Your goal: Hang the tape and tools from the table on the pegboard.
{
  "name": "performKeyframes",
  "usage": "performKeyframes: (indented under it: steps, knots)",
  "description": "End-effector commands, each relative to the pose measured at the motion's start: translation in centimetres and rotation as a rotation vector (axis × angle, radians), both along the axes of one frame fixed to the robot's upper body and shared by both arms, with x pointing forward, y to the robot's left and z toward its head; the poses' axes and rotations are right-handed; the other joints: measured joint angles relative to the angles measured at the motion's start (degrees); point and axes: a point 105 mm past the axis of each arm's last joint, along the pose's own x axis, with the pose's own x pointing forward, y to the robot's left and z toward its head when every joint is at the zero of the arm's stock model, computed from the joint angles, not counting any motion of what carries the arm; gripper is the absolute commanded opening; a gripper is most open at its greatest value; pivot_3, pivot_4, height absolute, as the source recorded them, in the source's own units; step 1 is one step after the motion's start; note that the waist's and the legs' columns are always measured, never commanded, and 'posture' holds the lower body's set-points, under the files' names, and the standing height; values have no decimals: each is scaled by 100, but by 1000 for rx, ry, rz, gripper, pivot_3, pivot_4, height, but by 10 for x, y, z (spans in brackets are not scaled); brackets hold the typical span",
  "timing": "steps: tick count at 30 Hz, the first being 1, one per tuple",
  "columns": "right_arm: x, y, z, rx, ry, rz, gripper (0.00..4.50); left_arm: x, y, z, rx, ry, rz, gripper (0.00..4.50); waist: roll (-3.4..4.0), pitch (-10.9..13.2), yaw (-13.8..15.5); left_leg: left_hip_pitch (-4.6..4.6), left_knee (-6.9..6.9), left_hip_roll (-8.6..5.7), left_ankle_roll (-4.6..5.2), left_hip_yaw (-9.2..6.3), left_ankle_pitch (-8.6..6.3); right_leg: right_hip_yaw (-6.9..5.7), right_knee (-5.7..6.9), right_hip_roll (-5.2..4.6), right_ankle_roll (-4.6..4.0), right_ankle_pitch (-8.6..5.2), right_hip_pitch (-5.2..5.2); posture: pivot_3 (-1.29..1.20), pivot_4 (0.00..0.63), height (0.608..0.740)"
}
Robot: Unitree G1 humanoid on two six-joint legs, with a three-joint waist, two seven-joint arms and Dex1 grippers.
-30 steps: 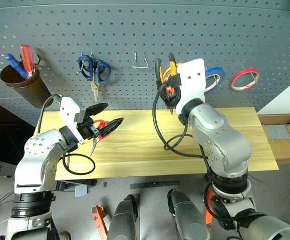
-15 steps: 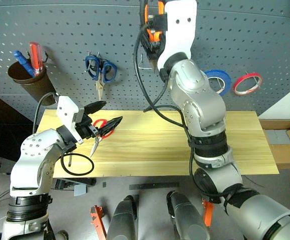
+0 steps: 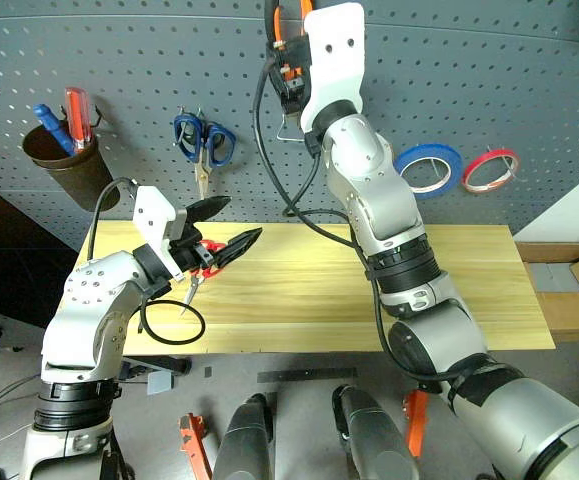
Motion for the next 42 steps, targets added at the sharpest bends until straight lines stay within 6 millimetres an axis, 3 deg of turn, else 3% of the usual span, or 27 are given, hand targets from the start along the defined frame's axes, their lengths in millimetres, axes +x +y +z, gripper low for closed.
performKeyframes:
  steps: [1,11,17,22,27,30,33,36,38,42]
  knots:
    - [-10,2,5,-6,-60,11,2655,-3,-2,12,3,-61,-6,4025,0,0,0,0,0,0,0,0,0,0,0,0,0,0,0,-16,208,740]
    - [-6,6,-25,-47,27,12,2652,3,-1,13,0,-78,15,4025,0,-1,6,-1,-1,1,-1,-1,0,-3,-2,0,0,0,-1,-20,205,740]
    - [-1,3,-39,-72,76,-6,4479,6,-1,13,-8,-81,23,4025,-2,-22,5,-1,-2,1,-1,0,0,-3,-2,0,0,0,-1,-27,206,740]
    - [-5,-4,-43,-96,102,-6,4479,7,-6,7,-15,-66,24,4025,-3,-25,7,-1,1,1,-1,0,0,-3,-1,-1,0,0,0,-36,206,740]
    - [-27,-7,-58,-172,192,125,4479,6,-6,-3,-24,-27,47,4025,-2,-28,6,-1,-1,2,0,-4,0,-4,-1,-1,0,0,0,-44,212,740]
    - [-44,-9,-76,-210,311,263,4479,6,-4,-16,-4,28,80,4025,-2,-40,4,0,0,3,0,-9,-1,-3,-1,-1,0,0,1,-47,216,740]
    - [-63,-11,-94,-229,443,408,4479,9,3,-45,68,151,156,4025,-1,-40,3,0,5,2,1,-18,0,-4,1,-1,0,0,5,-52,224,740]
    - [-71,-16,-110,-246,529,435,4497,17,29,-78,155,307,335,4190,-2,-42,-5,5,7,2,2,-23,0,-4,6,3,0,0,9,-54,228,740]
    - [-77,-14,-118,-265,563,453,4500,22,46,-89,173,370,438,4461,-2,-42,-9,7,8,0,3,-22,1,-5,8,10,0,0,9,-57,231,740]
    - [-94,-3,-128,-290,617,519,4500,29,85,-114,236,539,651,4461,-2,-42,-6,7,10,0,3,-21,2,-10,8,12,-1,1,9,-65,242,740]
